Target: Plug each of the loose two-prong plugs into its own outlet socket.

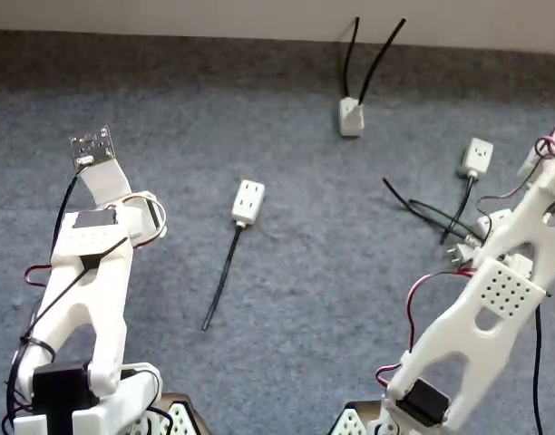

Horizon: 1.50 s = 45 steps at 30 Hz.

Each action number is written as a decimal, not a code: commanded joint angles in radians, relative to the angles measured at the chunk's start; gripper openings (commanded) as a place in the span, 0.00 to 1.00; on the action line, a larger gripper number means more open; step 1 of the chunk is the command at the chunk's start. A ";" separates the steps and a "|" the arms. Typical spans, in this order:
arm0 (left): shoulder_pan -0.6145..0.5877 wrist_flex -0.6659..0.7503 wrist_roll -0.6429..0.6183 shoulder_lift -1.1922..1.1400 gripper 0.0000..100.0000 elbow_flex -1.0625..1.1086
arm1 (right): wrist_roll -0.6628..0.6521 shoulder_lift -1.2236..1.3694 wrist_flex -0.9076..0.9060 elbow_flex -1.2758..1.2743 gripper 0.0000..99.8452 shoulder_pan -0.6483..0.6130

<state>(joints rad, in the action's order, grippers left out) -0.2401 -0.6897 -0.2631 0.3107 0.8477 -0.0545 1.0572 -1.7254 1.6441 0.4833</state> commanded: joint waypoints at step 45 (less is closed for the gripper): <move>-0.984 -0.143 0.104 -0.522 0.21 -0.631 | 0.230 0.047 -0.033 0.088 0.05 -1.428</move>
<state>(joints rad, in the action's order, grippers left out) -1.2927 -0.6206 -0.1741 -0.2217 0.3353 0.2018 1.1876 -1.7238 1.6517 -0.9436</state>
